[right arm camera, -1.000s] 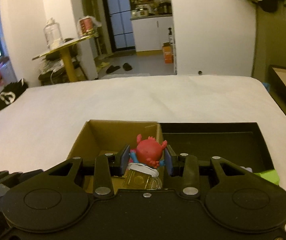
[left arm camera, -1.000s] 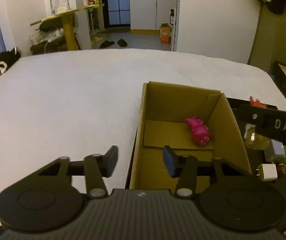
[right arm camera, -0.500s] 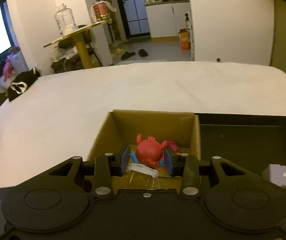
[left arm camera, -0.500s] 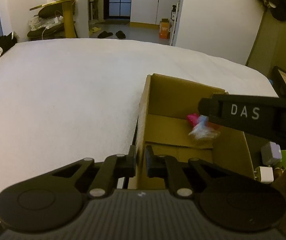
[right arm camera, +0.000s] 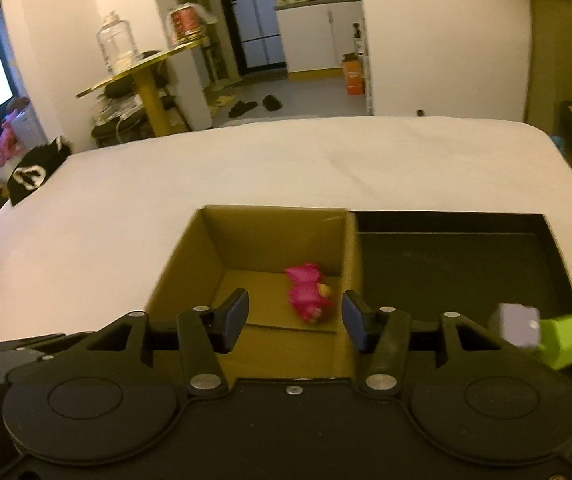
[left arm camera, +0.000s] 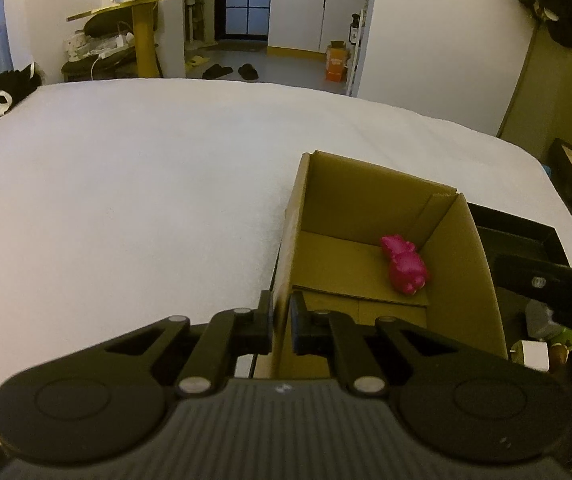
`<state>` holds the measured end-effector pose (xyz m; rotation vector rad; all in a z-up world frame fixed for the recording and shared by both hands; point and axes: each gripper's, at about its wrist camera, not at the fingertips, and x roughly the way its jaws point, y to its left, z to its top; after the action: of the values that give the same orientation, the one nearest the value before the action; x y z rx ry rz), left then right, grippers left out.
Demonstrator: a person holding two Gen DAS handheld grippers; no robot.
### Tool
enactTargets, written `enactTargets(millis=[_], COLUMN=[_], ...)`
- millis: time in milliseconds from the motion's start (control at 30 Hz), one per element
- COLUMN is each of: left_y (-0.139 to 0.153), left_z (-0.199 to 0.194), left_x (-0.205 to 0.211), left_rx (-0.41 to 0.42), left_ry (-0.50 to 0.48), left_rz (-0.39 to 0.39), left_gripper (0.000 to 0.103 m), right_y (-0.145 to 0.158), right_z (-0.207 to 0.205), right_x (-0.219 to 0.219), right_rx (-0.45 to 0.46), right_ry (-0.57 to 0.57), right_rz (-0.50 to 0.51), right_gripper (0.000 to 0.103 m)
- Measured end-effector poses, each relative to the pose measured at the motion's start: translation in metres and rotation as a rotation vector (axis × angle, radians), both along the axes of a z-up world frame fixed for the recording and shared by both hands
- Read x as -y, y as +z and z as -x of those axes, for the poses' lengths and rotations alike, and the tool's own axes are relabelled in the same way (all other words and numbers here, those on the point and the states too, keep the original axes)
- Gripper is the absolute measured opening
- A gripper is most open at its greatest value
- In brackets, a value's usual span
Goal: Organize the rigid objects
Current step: 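Return the right gripper to the tray and grasp the brown-haired doll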
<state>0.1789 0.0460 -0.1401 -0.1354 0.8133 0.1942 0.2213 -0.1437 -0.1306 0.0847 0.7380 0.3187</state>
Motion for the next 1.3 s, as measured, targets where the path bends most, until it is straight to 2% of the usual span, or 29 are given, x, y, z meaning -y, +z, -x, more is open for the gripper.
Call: enactTargets(millis=[233, 767, 867, 933, 1033, 1133, 1300], left_y=[0.006, 0.012, 0.012, 0.012, 0.012, 0.010, 0.005], left_z=[0.003, 0.001, -0.001, -0.003, -0.003, -0.004, -0.009], left_x=[0.014, 0.034, 0.038, 0.043, 0.050, 0.053, 0.060], left_rx=[0.009, -0.019, -0.027, -0.028, -0.017, -0.022, -0.041], left_ry=[-0.019, -0.048, -0.051, -0.057, -0.072, -0.077, -0.068], left_rz=[-0.084, -0.167, -0.183, -0.206, -0.245, -0.266, -0.311], left_gripper=[0.009, 0.013, 0.024, 0.041, 0.055, 0.066, 0.077], right_y=[-0.006, -0.045, -0.054, -0.059, -0.067, -0.073, -0.085], right_z=[0.009, 0.017, 0.015, 0.014, 0.013, 0.012, 0.007], right_x=[0.037, 0.102, 0.108, 0.111, 0.119, 0.127, 0.144], right_rx=[-0.019, -0.095, -0.102, -0.100, -0.100, -0.091, -0.110], right_ry=[-0.074, -0.181, -0.194, -0.207, -0.235, -0.269, -0.354], right_rz=[-0.002, -0.058, -0.060, -0.049, -0.046, -0.037, -0.063], right_gripper=[0.055, 0.057, 0.058, 0.060, 0.062, 0.062, 0.062])
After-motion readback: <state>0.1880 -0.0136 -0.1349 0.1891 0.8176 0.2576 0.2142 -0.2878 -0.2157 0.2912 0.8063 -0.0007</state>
